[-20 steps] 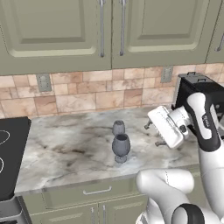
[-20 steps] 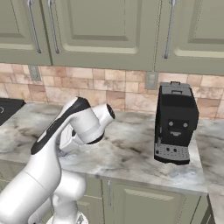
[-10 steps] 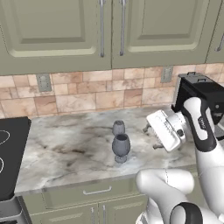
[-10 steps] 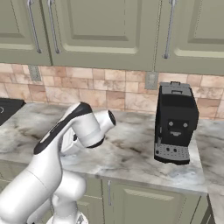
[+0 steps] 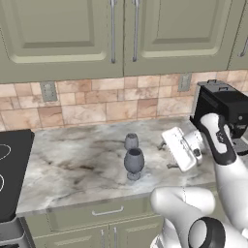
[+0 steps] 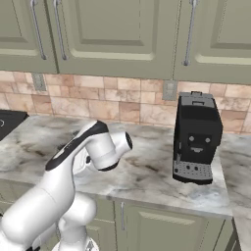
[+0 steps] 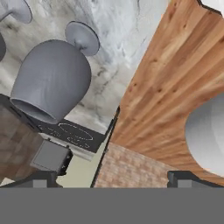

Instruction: Retrieve the wine glasses from the counter and place one next to each plate.

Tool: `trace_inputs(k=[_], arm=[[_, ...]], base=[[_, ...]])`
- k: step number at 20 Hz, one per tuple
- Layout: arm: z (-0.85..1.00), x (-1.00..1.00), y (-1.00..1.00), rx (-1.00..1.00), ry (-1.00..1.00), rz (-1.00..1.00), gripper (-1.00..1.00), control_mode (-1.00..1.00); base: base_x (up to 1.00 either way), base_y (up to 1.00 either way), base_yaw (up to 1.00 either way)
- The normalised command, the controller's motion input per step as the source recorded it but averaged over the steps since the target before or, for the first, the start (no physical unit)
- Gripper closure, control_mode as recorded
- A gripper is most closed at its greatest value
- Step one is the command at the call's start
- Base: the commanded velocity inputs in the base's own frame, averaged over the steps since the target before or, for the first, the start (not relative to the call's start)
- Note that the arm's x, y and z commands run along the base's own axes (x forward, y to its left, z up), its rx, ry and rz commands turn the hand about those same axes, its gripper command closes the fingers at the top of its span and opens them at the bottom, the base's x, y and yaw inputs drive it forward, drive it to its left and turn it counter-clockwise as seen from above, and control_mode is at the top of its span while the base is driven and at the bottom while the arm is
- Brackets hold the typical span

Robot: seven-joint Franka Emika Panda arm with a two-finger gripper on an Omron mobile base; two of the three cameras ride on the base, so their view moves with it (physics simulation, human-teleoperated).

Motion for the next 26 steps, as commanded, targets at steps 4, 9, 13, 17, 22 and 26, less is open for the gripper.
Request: trace_inputs(k=[4, 9, 13, 17, 22, 26], arm=[[-0.26, 0.23, 0.0, 0.0, 0.0, 0.0, -1.0, -1.0], [-0.26, 0.27, 0.0, 0.0, 0.0, 0.0, -1.0, -1.0], [-0.05, 0.25, 0.0, 0.0, 0.0, 0.0, -1.0, -1.0], [-0.1, 0.26, 0.0, 0.0, 0.0, 0.0, -1.0, -1.0], [-0.16, 0.28, 0.0, 0.0, 0.0, 0.0, -1.0, -1.0], [-0.16, 0.26, 0.0, 0.0, 0.0, 0.0, -1.0, -1.0]], base=[[0.0, 0.0, 0.0], [0.0, 0.0, 0.0], [0.0, 0.0, 0.0], [0.0, 0.0, 0.0], [0.0, 0.0, 0.0], [0.0, 0.0, 0.0]])
